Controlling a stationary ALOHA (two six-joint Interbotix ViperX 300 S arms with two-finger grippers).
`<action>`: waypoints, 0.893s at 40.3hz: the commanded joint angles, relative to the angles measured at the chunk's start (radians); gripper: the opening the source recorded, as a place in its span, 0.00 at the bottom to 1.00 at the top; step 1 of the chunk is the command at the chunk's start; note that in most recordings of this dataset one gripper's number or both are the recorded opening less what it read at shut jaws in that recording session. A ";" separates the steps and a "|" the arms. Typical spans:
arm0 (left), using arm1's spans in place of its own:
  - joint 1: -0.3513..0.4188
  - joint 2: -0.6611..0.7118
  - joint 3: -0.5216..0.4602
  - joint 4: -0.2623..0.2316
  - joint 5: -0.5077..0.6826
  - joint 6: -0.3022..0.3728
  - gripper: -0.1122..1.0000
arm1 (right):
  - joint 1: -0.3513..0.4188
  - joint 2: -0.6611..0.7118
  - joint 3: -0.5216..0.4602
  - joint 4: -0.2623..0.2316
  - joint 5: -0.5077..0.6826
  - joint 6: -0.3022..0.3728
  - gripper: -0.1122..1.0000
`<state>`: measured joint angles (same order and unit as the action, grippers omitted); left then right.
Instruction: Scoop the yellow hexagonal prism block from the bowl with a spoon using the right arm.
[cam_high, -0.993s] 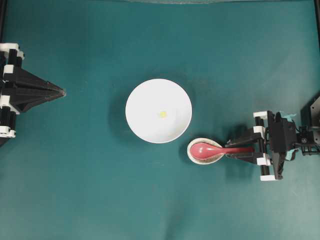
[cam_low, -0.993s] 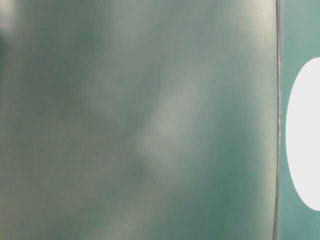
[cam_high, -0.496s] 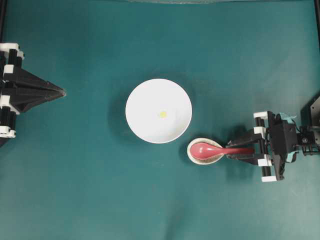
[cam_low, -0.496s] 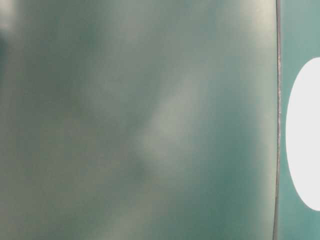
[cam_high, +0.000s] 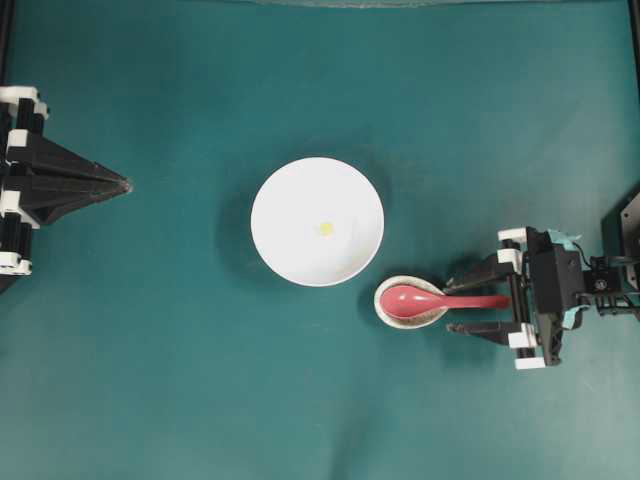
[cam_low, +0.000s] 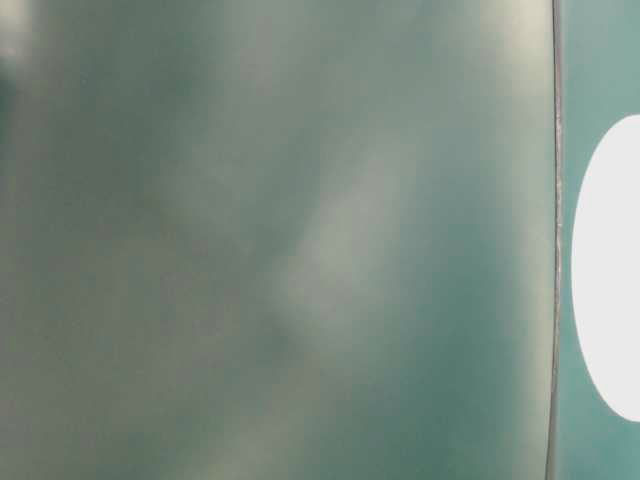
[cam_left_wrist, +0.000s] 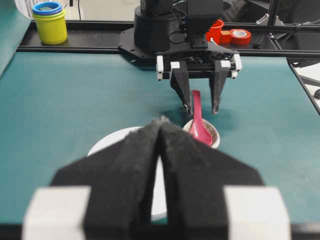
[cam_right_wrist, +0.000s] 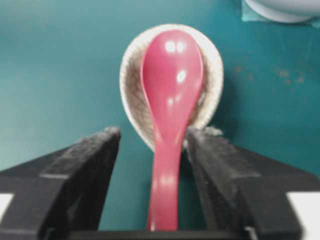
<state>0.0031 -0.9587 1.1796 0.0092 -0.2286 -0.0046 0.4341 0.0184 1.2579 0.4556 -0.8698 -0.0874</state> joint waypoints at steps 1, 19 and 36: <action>0.002 0.008 -0.021 0.003 -0.003 -0.002 0.11 | -0.002 -0.038 -0.009 -0.002 0.015 -0.003 0.67; 0.002 0.008 -0.020 0.003 -0.003 -0.003 0.11 | -0.011 -0.063 0.025 0.055 0.029 0.003 0.66; 0.002 0.009 -0.020 0.002 -0.003 -0.003 0.11 | -0.011 -0.054 0.034 0.055 0.026 0.009 0.66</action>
<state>0.0031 -0.9587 1.1796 0.0092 -0.2286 -0.0061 0.4218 -0.0322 1.2962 0.5093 -0.8376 -0.0813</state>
